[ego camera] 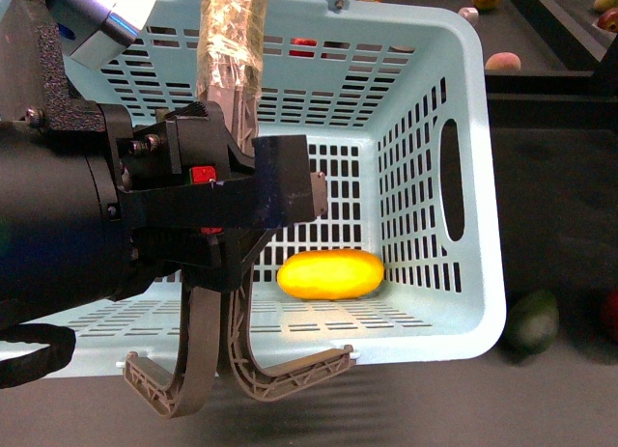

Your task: Pick mango with right arm and hold basket with left

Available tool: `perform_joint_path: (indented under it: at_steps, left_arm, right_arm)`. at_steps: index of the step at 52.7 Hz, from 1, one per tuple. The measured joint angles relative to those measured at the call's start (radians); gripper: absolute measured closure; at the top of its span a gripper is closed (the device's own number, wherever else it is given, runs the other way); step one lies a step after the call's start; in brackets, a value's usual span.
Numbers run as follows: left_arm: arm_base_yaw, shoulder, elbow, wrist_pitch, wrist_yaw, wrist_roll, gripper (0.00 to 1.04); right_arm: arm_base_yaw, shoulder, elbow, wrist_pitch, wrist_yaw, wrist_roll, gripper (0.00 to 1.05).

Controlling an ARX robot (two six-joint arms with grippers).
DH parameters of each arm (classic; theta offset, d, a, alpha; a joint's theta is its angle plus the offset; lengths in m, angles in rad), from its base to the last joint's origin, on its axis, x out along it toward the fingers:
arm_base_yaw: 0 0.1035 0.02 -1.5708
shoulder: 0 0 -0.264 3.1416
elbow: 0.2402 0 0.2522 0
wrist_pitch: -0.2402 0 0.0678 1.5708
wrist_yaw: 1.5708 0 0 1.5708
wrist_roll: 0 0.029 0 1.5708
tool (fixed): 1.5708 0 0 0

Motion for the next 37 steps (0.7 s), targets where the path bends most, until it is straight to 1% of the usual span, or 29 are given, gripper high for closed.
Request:
perform_joint_path:
  at_steps: [2, 3, 5, 9, 10, 17, 21, 23, 31, 32, 37]
  left_arm:
    - [-0.002, 0.013, -0.003, 0.04, -0.016, 0.015, 0.96]
    - [-0.003, 0.026, -0.004, 0.073, -0.03, 0.022, 0.96]
    - [-0.008, 0.059, 0.0, 0.117, -0.073, 0.034, 0.96]
    - [-0.01, 0.092, 0.029, 0.128, -0.142, 0.044, 0.96]
    - [-0.007, 0.101, 0.043, 0.127, -0.161, 0.037, 0.96]
    - [0.003, 0.145, 0.119, 0.109, -0.267, -0.072, 0.96]
    - [0.018, 0.172, 0.155, 0.097, -0.327, -0.177, 0.96]
    - [0.039, 0.194, 0.182, 0.079, -0.372, -0.268, 0.96]
    - [0.104, 0.257, 0.242, 0.035, -0.458, -0.512, 0.96]
    - [0.117, 0.272, 0.255, 0.025, -0.472, -0.565, 0.96]
    - [0.158, 0.324, 0.31, -0.021, -0.525, -0.677, 0.96]
  right_arm:
    - [0.0, 0.0, 0.0, 0.0, 0.0, 0.0, 0.3]
    - [0.0, 0.0, 0.0, 0.0, 0.0, 0.0, 0.25]
    - [0.0, 0.0, 0.0, 0.0, 0.0, 0.0, 0.2]
    - [0.0, -0.001, 0.0, 0.0, -0.002, 0.0, 0.08]
    - [0.0, -0.001, 0.0, 0.0, -0.002, 0.0, 0.07]
    - [0.0, -0.001, 0.0, 0.0, -0.002, 0.0, 0.09]
    - [0.0, -0.001, 0.0, 0.0, -0.002, 0.0, 0.08]
    - [0.0, -0.001, 0.0, 0.0, -0.002, 0.0, 0.08]
    - [0.0, -0.001, 0.0, 0.0, -0.002, 0.0, 0.08]
    - [0.0, -0.001, 0.0, 0.0, -0.002, 0.0, 0.08]
    - [0.0, -0.001, 0.0, 0.0, -0.002, 0.0, 0.08]
